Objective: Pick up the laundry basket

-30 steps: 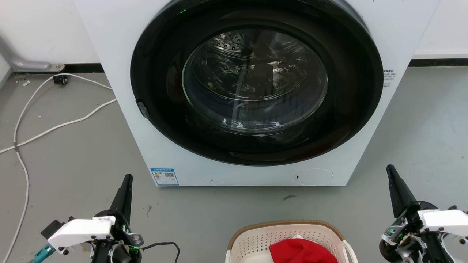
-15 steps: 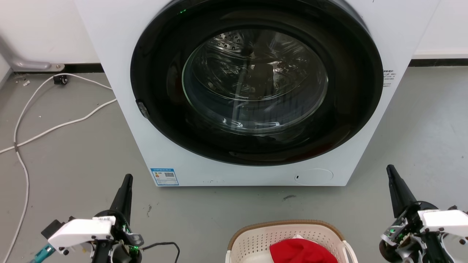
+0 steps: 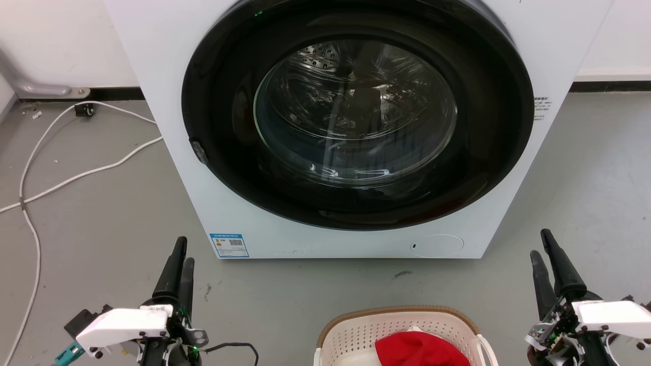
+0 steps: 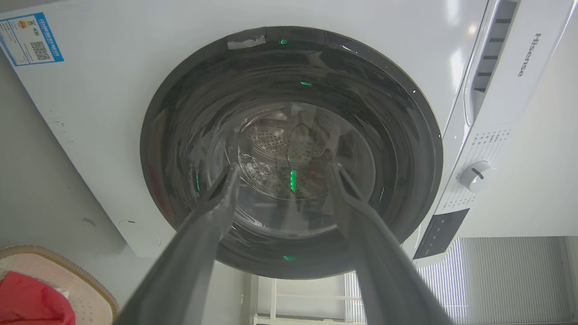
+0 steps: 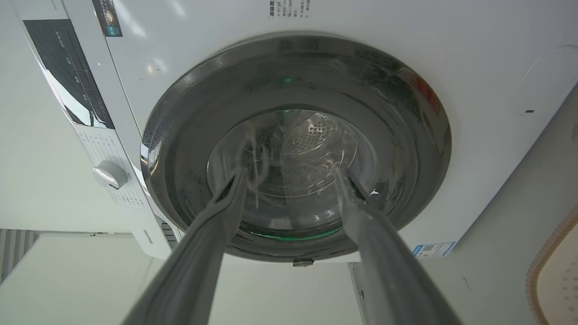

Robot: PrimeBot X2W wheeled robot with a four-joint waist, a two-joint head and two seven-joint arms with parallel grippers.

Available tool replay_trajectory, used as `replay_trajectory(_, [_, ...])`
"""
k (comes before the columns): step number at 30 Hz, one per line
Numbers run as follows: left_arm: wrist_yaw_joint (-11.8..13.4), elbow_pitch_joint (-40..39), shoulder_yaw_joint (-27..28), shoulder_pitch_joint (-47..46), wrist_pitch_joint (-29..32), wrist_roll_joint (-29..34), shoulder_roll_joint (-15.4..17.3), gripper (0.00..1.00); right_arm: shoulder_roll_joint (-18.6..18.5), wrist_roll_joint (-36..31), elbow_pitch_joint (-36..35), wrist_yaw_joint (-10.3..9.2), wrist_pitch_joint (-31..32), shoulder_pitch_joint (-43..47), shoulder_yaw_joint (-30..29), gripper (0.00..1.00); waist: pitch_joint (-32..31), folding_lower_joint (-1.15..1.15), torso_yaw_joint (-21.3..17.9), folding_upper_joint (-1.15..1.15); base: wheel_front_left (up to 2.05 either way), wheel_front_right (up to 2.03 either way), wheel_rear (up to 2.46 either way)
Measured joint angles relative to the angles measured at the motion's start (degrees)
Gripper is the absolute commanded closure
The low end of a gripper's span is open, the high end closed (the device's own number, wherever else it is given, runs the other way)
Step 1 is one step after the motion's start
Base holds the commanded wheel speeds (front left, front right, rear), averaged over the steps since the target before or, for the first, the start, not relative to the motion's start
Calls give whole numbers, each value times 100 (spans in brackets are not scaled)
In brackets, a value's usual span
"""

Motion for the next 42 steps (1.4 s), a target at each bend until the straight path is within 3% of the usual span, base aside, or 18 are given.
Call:
replay_trajectory(26, [5,-402,-445,-95,-592,3018,1,0,7,-3052,-282,0,-591,5,66,0,-25,0,18,0,0,0,0])
replay_trajectory(42, [196,-410,-744,-110,-892,4599,1,0,12,-5213,-441,0,-868,75,227,0,-29,0,16,0,0,0,0])
